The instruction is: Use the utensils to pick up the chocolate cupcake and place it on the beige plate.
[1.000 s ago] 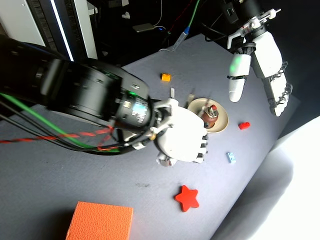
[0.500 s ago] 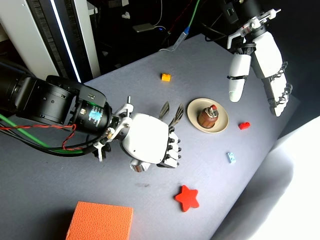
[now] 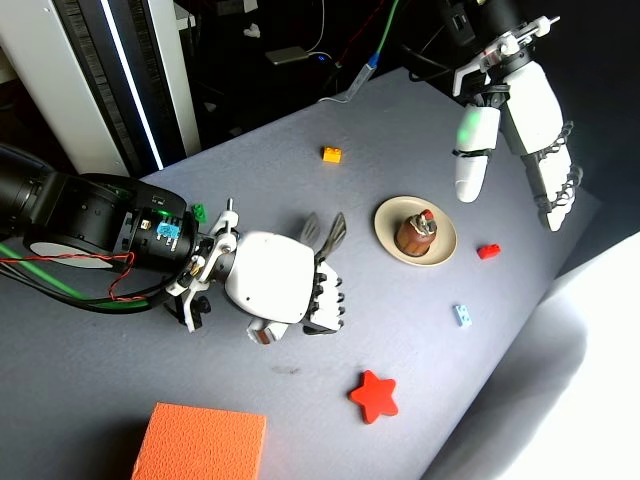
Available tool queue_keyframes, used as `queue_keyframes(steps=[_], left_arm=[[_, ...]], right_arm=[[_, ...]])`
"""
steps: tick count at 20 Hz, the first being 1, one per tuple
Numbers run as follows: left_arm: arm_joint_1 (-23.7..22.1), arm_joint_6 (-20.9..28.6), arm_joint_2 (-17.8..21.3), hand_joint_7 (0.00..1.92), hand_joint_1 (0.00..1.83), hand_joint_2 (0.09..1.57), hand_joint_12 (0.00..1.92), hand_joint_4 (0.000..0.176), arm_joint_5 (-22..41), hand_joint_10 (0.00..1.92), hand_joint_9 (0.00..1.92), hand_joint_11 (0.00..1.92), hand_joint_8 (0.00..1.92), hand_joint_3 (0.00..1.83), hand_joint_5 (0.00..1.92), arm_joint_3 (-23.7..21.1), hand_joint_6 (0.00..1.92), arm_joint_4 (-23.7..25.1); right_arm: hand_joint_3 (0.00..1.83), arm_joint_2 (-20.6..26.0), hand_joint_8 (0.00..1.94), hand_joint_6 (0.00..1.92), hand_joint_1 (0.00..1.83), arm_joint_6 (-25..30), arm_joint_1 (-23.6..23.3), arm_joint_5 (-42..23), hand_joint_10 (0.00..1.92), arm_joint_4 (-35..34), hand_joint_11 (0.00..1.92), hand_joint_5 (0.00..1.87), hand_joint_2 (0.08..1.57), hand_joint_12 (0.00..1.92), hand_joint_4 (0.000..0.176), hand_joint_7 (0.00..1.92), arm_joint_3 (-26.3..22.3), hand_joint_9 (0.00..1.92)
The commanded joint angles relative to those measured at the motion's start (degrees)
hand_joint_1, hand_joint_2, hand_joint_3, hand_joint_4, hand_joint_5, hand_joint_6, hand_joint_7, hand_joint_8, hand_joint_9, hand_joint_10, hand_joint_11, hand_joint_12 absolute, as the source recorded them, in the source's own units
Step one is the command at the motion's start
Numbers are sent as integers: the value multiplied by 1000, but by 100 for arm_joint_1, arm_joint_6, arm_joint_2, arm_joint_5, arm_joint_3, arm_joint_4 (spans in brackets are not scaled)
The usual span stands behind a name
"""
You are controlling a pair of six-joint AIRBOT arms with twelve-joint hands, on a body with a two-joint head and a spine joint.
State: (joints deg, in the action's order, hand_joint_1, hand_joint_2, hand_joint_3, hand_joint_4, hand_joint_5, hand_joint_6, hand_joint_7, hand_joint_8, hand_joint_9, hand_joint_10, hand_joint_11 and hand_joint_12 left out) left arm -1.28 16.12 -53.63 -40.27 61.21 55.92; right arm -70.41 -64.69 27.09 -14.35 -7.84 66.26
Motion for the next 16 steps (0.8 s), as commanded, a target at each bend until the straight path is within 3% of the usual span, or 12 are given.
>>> queue_keyframes(steps=[1,2,6,7,8,9,10,12,16], left_arm=[[-67,2,93,44,186,1136,0,0,141,3,10,0,1,0,33,-1,2,344],[-67,2,93,51,184,1136,0,0,137,5,17,0,4,0,38,-1,4,344],[-50,2,93,49,176,1136,1,0,137,2,15,2,1,0,47,19,5,344],[-49,2,91,52,177,1133,2,0,137,1,14,5,2,0,51,24,6,344],[-49,2,91,59,190,1130,5,0,137,3,20,10,4,0,62,23,9,344],[-52,2,92,73,200,1124,10,0,137,7,31,21,9,0,78,19,13,344],[-53,2,92,56,180,1130,1,0,137,1,15,3,1,0,61,17,4,344],[-49,2,92,45,164,1137,0,0,137,0,9,0,0,2,48,22,0,344],[-43,2,91,69,162,1137,7,0,137,9,38,14,8,1,67,14,6,344]], right_arm=[[0,41,1002,1453,1062,26,-55,-664,1295,64,376,656,1286,1671,0,526,-41,434],[1,48,1022,1486,1053,26,-63,-650,1289,100,307,633,1299,1669,0,497,-50,397],[0,141,937,1505,1039,26,-77,-590,1248,279,323,621,1309,1671,0,493,-149,392],[0,170,801,951,977,25,-77,-590,1197,293,228,468,1277,1678,0,465,-183,334],[0,204,523,580,948,25,-76,-583,982,295,134,439,1243,1609,0,465,-217,315],[0,244,307,371,861,25,-78,-531,746,295,26,408,1231,1516,0,476,-259,311],[0,263,121,177,791,25,-83,-503,470,296,4,372,1187,1277,0,456,-280,303],[0,301,7,22,760,25,-102,-380,132,296,0,373,1141,1042,0,420,-313,368],[0,408,0,0,708,22,-122,-252,1,299,0,144,1024,697,0,225,-398,170]])
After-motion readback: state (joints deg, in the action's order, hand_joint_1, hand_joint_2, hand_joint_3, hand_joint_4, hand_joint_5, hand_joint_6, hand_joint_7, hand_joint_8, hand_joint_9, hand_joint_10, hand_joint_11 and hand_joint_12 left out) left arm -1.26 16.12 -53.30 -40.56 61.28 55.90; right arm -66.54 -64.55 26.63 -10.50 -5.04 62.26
